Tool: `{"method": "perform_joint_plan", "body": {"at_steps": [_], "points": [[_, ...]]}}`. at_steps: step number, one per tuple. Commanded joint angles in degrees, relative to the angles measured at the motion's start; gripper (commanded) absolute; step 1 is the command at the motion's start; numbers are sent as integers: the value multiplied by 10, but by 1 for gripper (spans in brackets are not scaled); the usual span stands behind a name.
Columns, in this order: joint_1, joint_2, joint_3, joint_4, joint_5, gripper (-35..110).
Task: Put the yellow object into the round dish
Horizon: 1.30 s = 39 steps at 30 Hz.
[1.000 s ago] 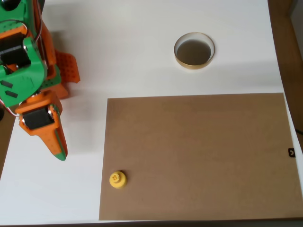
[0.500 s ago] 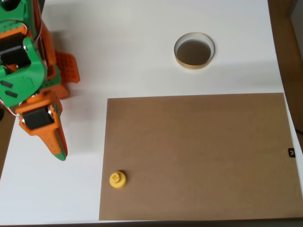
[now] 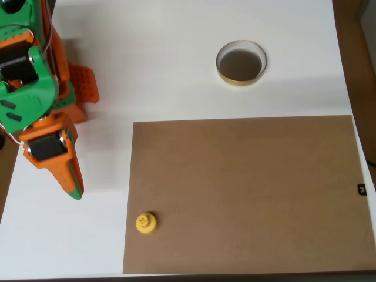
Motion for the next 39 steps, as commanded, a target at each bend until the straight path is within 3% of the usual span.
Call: {"method": "perform_joint_plan", "body": {"at_steps": [1, 18, 27, 39], "points": [[4, 11, -5, 4, -5, 0], [4, 11, -5, 4, -6, 0], [2, 11, -4, -7, 6, 16], [-33, -6, -83, -25, 32, 25]]}}
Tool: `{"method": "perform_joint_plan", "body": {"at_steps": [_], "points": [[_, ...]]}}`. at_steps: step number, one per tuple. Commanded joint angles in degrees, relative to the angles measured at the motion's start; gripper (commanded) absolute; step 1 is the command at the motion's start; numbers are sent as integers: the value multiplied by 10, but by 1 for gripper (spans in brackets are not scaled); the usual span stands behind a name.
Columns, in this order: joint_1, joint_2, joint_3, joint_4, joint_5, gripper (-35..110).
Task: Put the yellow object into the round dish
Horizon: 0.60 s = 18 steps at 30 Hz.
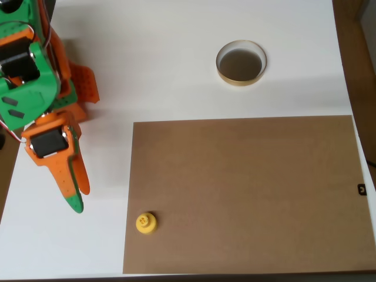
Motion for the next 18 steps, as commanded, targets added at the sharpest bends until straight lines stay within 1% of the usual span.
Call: {"method": "perform_joint_plan", "body": {"at_steps": [1, 6, 10, 15, 18], "points": [[2, -23, -71, -9, 0, 25], [8, -201, -185, -25, -53, 24], [-6, -349, -295, -7, -83, 25], [-36, -351, -329, 5, -134, 30], [-58, -358, -352, 24, -139, 31]]}}
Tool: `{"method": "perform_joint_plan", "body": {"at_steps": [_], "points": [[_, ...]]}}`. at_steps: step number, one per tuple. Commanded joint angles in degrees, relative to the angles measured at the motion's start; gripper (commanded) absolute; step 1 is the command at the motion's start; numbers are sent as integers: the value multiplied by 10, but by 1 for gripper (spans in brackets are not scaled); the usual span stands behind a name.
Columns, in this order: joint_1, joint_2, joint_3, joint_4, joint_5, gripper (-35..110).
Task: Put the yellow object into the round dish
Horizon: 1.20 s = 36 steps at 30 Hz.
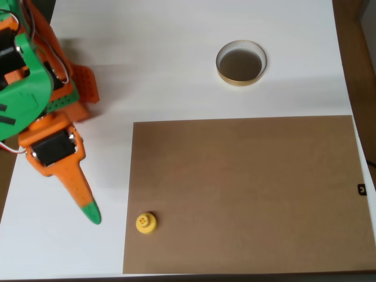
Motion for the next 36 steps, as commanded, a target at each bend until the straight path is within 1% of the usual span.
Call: {"method": "perform_joint_plan", "body": {"at_steps": [1, 10, 19, 32, 36], "points": [[-21, -4, -65, 27, -12, 31], [-61, -112, -145, 72, 1, 33], [-73, -221, -217, 114, -5, 34], [-89, -451, -380, 193, 7, 34], [-99, -489, -388, 191, 9, 34]]}}
